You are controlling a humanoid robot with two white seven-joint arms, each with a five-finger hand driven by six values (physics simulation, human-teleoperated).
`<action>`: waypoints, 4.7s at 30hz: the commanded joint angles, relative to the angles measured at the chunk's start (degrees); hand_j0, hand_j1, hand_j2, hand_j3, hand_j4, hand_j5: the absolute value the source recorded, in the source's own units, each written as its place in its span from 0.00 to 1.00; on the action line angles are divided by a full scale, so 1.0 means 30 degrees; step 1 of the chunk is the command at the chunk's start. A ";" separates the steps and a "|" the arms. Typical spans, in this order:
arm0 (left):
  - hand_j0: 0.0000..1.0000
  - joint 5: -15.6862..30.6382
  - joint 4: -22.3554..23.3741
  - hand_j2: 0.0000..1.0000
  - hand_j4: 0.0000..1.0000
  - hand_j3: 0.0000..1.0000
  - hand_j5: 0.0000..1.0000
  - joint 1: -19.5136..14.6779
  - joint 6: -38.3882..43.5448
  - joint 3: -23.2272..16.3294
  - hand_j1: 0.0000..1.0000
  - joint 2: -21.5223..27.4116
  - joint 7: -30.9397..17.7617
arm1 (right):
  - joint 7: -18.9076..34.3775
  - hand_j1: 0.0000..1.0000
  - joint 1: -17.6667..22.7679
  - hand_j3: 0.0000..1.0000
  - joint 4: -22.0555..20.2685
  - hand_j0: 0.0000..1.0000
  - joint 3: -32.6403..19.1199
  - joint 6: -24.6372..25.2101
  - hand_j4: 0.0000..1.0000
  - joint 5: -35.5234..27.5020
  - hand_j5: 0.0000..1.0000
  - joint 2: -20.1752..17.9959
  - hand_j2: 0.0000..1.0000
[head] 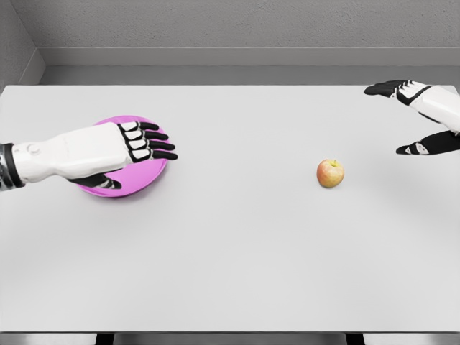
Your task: Put the apple on the plate with both arms
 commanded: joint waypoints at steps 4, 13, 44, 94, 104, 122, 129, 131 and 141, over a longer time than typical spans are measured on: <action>1.00 0.0080 -0.0022 1.00 1.00 1.00 1.00 -0.0029 0.0015 -0.0071 1.00 -0.0043 -0.0278 | -0.0009 1.00 -0.0176 1.00 -0.0014 1.00 0.0080 0.0056 1.00 -0.0131 1.00 -0.0026 1.00; 1.00 0.0080 -0.0022 1.00 1.00 1.00 1.00 -0.0029 0.0015 -0.0101 1.00 -0.0043 -0.0307 | -0.0009 1.00 -0.0029 1.00 -0.0014 1.00 0.3008 0.0056 1.00 -0.3090 1.00 -0.0143 1.00; 1.00 -0.0038 -0.0022 1.00 1.00 1.00 1.00 -0.0146 0.0015 -0.0716 1.00 -0.0336 -0.1303 | -0.0009 1.00 -0.1934 1.00 0.3179 1.00 0.8166 0.0180 1.00 -0.3178 1.00 0.0472 1.00; 1.00 -0.0038 -0.0022 1.00 1.00 1.00 1.00 -0.0117 0.0015 -0.0716 1.00 -0.0307 -0.1508 | -0.0009 1.00 -0.4980 1.00 0.8159 1.00 1.0919 0.0121 1.00 -0.1421 1.00 0.2435 1.00; 1.00 -0.0038 -0.0022 1.00 1.00 1.00 1.00 -0.0117 0.0015 -0.0716 1.00 -0.0307 -0.1508 | -0.0009 0.95 -0.5156 0.95 0.8452 0.95 1.0919 0.0062 0.95 -0.1157 0.95 0.2611 0.95; 1.00 -0.0038 -0.0022 1.00 1.00 1.00 1.00 -0.0117 0.0015 -0.0716 1.00 -0.0307 -0.1508 | -0.0009 0.66 -0.5156 0.66 0.8452 0.66 1.0861 0.0056 0.66 -0.1157 0.66 0.2640 0.66; 1.00 -0.0038 -0.0022 1.00 1.00 1.00 1.00 -0.0117 0.0015 -0.0716 1.00 -0.0307 -0.1508 | -0.0009 0.54 -0.5273 0.54 0.8365 0.54 1.0802 0.0056 0.54 -0.1215 0.54 0.2699 0.54; 1.00 -0.0038 -0.0022 1.00 1.00 1.00 1.00 -0.0117 0.0015 -0.0716 1.00 -0.0307 -0.1508 | -0.0009 0.54 -0.5273 0.54 0.8306 0.54 1.0802 0.0056 0.54 -0.1215 0.54 0.2728 0.54; 1.00 -0.0038 -0.0022 1.00 1.00 1.00 1.00 -0.0117 0.0015 -0.0716 1.00 -0.0307 -0.1508 | -0.0009 0.46 -0.5361 0.46 0.8247 0.46 1.0744 0.0056 0.46 -0.1391 0.46 0.2787 0.46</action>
